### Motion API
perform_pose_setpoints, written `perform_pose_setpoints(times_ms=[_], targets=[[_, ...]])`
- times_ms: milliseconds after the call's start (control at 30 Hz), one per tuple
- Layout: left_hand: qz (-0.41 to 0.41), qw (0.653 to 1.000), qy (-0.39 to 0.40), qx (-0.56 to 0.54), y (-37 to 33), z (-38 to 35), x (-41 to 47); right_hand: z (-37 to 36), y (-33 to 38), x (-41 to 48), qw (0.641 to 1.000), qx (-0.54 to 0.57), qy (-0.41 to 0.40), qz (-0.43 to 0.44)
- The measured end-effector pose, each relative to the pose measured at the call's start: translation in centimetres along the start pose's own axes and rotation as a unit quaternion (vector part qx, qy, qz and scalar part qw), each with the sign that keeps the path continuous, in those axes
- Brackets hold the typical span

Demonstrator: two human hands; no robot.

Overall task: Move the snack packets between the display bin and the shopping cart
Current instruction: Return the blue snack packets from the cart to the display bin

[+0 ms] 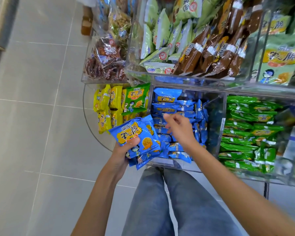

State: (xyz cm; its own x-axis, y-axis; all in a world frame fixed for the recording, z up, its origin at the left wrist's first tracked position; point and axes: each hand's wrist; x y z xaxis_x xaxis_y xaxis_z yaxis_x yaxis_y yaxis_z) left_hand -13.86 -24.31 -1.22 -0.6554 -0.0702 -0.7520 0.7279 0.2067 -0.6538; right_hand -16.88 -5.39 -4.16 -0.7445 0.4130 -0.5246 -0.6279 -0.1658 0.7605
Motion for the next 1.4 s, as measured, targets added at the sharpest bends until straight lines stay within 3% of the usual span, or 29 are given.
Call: perform_pose_setpoints(times_ms=[67,167,333,500,700,800,867,1000,1067,1167,1233,1400], targets=[[-0.016,0.999,-0.001,0.028,-0.1,-0.7,-0.1,0.5,1.2,-3.2,0.995,0.04,0.086,0.021],[-0.021,1.0,-0.005,0.018,-0.4,-1.5,-0.3,0.8,1.8,-4.9,0.989,-0.039,0.131,0.055],[-0.02,0.998,-0.029,0.056,-0.9,-2.2,-0.5,2.2,2.2,-3.7,0.976,0.05,0.204,-0.055],[-0.022,0.995,-0.066,0.077,-0.3,-2.3,-0.5,2.5,2.0,-3.3,0.962,0.114,0.218,-0.119],[-0.045,0.998,-0.042,0.003,0.3,-1.9,-1.1,2.0,1.1,-3.8,0.887,0.312,0.224,-0.256],[-0.038,0.996,-0.071,-0.027,1.2,-1.6,-0.4,1.7,0.6,-4.0,0.852,0.392,0.21,-0.276],[-0.024,0.994,-0.102,-0.04,1.4,-1.2,-0.2,2.0,0.2,-3.4,0.852,0.416,0.187,-0.258],[-0.022,0.991,-0.127,-0.038,1.4,0.2,0.1,1.9,-1.2,-0.7,0.961,0.227,0.077,-0.135],[-0.022,0.99,-0.135,-0.035,1.4,0.6,0.0,1.2,-1.9,0.9,0.987,0.13,0.004,-0.097],[-0.017,0.99,-0.135,-0.039,1.4,0.8,-0.1,-0.4,-3.2,3.0,0.996,0.058,-0.047,-0.045],[-0.012,0.99,-0.132,-0.038,1.5,0.8,-0.2,-1.5,-4.3,4.1,0.996,-0.055,-0.072,0.012],[-0.003,0.991,-0.132,-0.033,1.8,0.6,-0.4,-2.7,-4.9,5.9,0.961,-0.247,-0.108,0.059]])
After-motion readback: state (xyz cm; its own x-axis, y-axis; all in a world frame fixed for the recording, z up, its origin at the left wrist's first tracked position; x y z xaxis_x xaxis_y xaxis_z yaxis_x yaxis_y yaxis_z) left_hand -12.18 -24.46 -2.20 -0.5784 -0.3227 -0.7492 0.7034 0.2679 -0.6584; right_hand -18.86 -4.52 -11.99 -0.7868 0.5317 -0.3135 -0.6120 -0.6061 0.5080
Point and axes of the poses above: each hand's wrist, its own x-axis towards the middle knuckle, its own z-axis out of the back of the hand, y = z × x, and after that the axes turned 13 degrees about -y, right-handed
